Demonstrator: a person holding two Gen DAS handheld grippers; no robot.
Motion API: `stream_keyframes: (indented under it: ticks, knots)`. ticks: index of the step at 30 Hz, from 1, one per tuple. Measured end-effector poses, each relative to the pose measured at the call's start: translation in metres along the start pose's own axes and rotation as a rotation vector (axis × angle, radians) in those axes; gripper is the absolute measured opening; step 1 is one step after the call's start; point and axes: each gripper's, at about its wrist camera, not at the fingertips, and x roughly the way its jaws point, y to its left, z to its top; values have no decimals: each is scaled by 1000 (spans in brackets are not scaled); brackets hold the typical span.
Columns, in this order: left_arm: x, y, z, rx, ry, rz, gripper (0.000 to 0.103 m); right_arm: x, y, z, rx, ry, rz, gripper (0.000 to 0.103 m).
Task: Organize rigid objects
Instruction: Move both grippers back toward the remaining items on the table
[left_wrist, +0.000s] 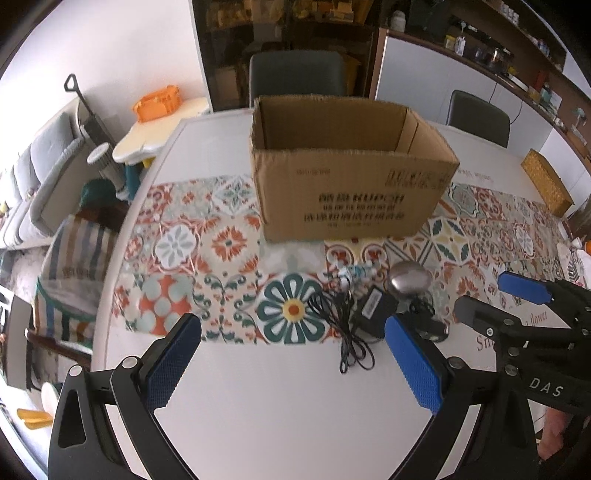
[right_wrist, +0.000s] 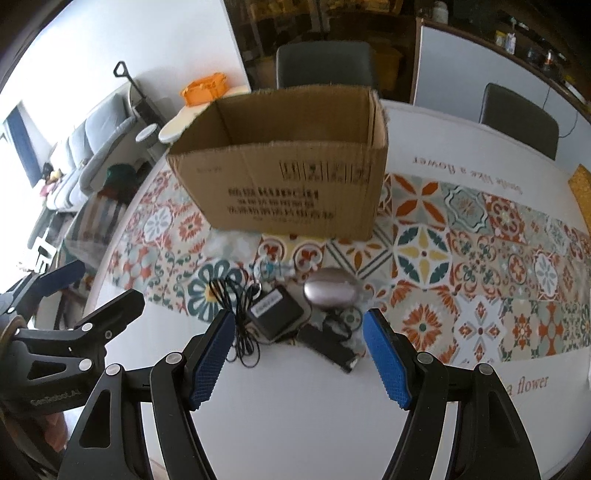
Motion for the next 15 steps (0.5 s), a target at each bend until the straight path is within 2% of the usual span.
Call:
stream_keyframes:
  ticks: [15]
  knots:
    - [40,-15,-31,-86,131,11,102,42,-17,-20,-74,120,58,72]
